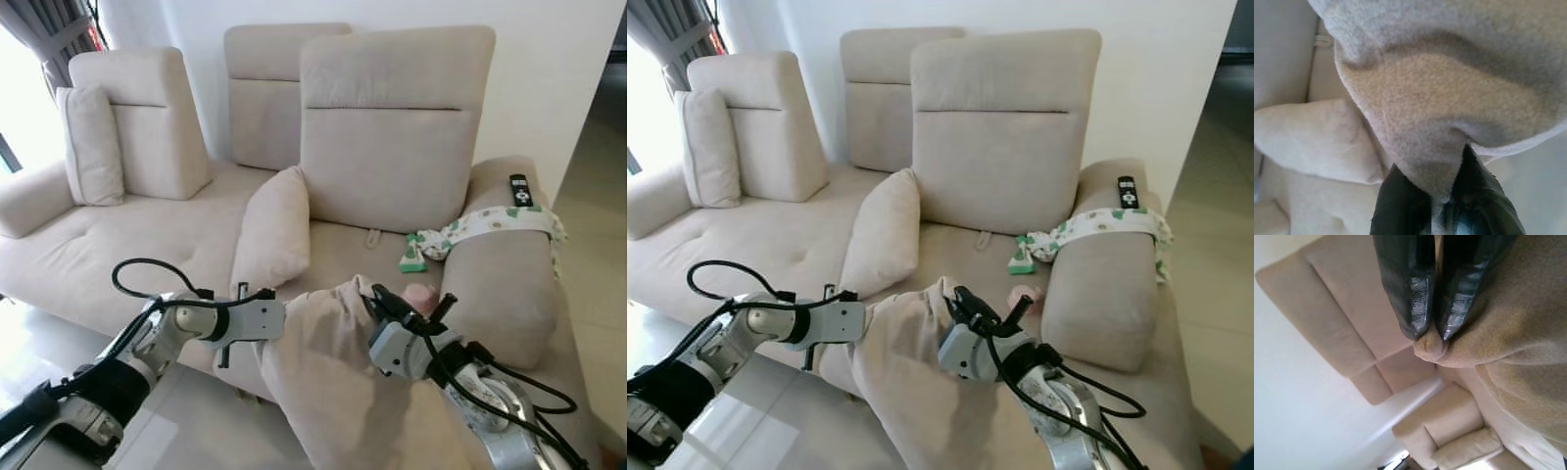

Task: Move the pillow to the sofa from floor

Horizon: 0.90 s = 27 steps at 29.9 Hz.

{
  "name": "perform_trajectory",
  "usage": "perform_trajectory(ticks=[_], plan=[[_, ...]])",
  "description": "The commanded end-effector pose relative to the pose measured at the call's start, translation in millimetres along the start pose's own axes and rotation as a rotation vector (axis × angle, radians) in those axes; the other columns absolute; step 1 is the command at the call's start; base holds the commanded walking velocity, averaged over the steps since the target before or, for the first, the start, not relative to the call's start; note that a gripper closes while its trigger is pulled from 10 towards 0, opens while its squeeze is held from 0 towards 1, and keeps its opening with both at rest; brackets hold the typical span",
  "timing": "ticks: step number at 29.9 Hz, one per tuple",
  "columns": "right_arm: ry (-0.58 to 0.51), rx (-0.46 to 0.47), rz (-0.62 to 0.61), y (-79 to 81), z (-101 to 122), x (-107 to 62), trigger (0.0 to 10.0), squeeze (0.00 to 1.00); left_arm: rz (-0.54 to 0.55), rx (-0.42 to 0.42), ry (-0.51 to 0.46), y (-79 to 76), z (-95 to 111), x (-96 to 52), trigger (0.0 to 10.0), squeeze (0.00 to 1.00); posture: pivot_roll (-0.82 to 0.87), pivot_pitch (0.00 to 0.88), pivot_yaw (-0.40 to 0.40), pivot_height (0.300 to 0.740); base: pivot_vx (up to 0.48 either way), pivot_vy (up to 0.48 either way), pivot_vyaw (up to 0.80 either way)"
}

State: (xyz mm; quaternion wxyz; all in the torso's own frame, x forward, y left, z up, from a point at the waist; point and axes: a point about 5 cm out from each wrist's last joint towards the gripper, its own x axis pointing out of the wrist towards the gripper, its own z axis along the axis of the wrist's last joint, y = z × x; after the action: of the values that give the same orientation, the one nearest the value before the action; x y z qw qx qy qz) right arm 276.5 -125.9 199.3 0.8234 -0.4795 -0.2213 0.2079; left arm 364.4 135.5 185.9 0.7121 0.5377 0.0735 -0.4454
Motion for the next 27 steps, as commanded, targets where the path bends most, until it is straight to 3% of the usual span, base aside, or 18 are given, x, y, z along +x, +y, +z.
perform_trajectory(ticks=[1,7,27], plan=[[-0.101,0.009,-0.007,-0.7,21.1,6.9,10.0,0.0,0.066,0.026,-0.088,13.0,14.4,-1.6,10.0,0.0,0.02,0.0,0.07,0.715,0.0,0.0,0.0],[-0.101,0.006,-0.013,-2.7,21.2,7.5,10.0,0.0,0.084,0.026,-0.111,15.1,17.6,-0.4,10.0,0.0,0.02,0.0,0.068,0.74,0.0,0.0,0.0],[-0.092,0.036,-0.074,-11.0,21.1,7.7,10.0,0.0,0.155,-0.006,-0.24,24.5,34.3,4.7,10.0,0.0,0.0,0.0,0.074,0.74,0.0,0.0,0.0]])
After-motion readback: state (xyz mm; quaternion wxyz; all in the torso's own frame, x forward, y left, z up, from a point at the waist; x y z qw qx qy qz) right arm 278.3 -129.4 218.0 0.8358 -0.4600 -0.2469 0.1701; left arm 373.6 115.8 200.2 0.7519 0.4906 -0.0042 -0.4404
